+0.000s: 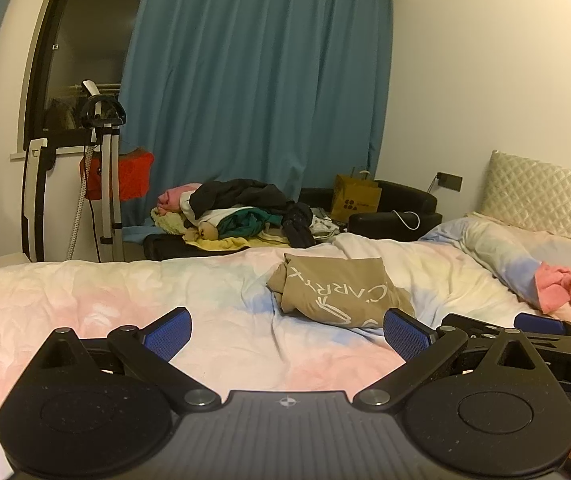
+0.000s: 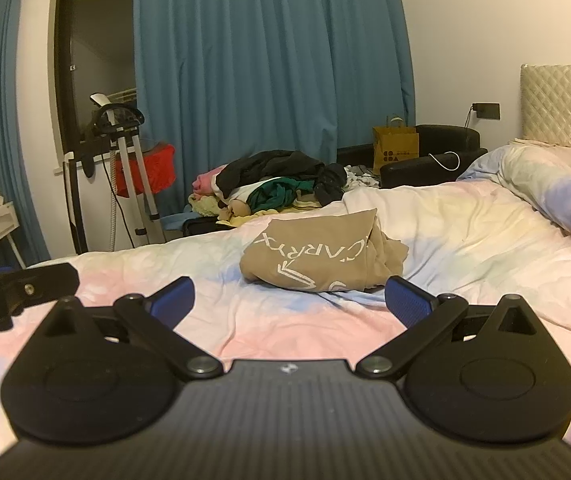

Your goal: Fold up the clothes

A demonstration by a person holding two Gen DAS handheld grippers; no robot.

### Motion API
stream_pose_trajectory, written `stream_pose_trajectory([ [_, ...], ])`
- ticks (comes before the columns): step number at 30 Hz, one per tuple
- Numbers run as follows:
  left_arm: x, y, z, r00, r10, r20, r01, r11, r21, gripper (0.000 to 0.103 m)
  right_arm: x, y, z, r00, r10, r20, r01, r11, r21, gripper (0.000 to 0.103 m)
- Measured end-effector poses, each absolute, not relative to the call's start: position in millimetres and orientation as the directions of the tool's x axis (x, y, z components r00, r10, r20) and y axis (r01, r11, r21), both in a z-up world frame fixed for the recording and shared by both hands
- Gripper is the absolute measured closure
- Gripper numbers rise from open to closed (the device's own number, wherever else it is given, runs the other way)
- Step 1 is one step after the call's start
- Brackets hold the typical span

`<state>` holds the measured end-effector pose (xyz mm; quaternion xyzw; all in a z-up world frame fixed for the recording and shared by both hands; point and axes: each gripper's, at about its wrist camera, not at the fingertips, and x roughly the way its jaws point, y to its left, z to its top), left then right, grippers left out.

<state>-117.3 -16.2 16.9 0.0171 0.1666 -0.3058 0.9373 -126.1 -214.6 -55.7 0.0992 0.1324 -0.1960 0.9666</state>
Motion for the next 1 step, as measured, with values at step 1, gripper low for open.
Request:
stream_pose_trajectory([
  [1,-118.0,-16.5,16.9,0.758,-0.567,-0.323,0.579,0.813,-0.069,0.0,-126.3,-214.8,-55.6,0.888,-0.352,-0.295,0.405,0.903,0.141,0.0],
])
